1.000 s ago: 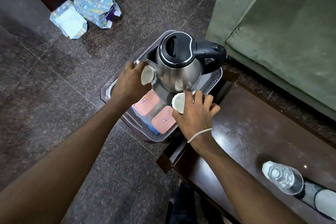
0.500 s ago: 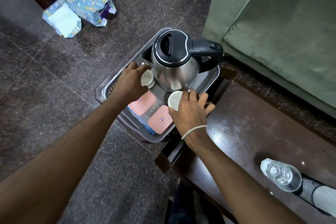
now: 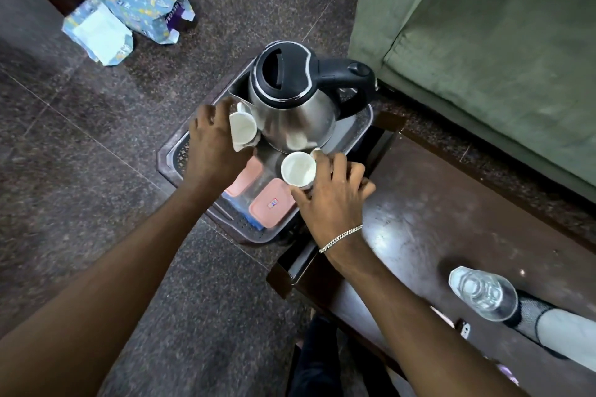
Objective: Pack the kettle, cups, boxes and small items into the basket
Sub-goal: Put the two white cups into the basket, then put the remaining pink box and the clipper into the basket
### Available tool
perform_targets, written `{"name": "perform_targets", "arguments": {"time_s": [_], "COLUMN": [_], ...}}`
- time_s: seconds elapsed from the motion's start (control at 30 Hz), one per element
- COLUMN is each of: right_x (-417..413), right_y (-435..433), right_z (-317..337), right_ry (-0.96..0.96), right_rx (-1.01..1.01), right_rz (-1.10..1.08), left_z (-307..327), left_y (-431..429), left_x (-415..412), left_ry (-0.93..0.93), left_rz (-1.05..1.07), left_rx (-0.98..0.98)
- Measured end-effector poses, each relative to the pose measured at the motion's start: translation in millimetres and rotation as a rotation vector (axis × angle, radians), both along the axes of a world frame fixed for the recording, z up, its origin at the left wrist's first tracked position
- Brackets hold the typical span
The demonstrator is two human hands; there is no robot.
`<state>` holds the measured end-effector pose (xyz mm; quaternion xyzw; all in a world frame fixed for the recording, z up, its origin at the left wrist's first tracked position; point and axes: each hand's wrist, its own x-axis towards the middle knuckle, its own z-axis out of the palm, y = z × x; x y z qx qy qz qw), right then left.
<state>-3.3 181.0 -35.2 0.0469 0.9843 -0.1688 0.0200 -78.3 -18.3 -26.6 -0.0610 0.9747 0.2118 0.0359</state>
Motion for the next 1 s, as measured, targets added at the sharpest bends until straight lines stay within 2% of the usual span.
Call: {"name": "perform_targets", "arguments": {"time_s": [0.07,0.17,0.27,0.4,0.63,0.8,1.0], "right_x": [11,31,58,101,195,257,282], "right_y": [15,43,79,129,208,250,271], "right_z": [8,18,24,22,0,-33,-58], "right_ry": [0.02,-0.008,-0.034,-0.071,-0.237,-0.518,-0.63], "right_rx": [-0.022,-0.045,-0.061,-0.076,-0.139,-0.117,-0.14], "right_rz": [-0.008,-0.002,-0.015,-0.053,-0.141,-0.29,-0.455], "left_z": [5,9,8,6,-9,-43,-87], "left_y": [14,36,62,104,189,245,290], "left_x": [15,40,61,85,144,203,263], "left_ry": [0.1,0.165,0.23,0.208,-0.062,-0.313,-0.466], "left_rz": [-0.013,-0.094,-0.195,-0.308,-0.617,-0.815,-1.004], "left_rx": [0.043,0.158,0.189,0.223,0.212,0.085,-0.088]}}
